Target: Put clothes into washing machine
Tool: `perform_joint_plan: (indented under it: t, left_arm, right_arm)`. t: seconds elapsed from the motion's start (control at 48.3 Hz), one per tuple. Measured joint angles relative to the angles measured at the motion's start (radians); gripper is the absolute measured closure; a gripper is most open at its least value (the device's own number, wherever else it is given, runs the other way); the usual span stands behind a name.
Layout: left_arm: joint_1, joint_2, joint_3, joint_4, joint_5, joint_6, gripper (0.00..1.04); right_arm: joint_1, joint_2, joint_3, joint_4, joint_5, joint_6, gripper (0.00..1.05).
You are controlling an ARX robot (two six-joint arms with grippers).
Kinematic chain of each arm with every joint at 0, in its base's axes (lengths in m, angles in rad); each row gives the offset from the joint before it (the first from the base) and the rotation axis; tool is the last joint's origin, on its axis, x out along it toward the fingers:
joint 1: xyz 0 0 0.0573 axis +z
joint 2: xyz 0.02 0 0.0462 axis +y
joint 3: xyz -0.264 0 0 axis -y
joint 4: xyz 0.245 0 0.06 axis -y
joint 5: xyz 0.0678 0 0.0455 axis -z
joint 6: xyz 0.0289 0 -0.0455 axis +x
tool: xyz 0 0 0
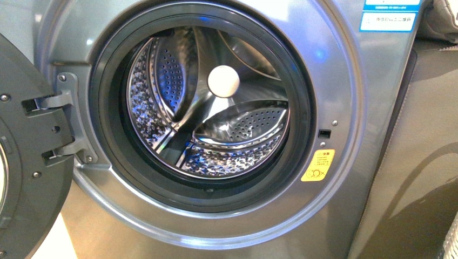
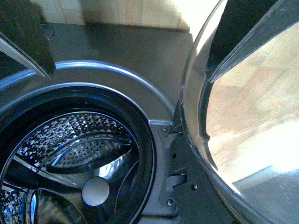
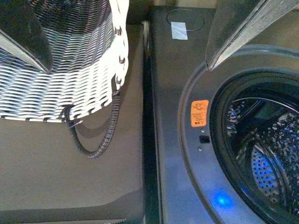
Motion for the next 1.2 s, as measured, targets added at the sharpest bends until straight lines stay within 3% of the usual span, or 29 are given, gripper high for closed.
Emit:
perform_joint_plan:
  t: [1.015,1.201]
  left_arm:
    - [0.0,0.0,0.0,0.0,0.0,0.0,0.06]
    - [0.0,0.0,0.0,0.0,0.0,0.0,0.06]
  right_arm:
    - [0.0,0.0,0.0,0.0,0.0,0.0,0.08]
    - [-0.134,0.01,-0.003,0.245,-0.262,0.096,0.08]
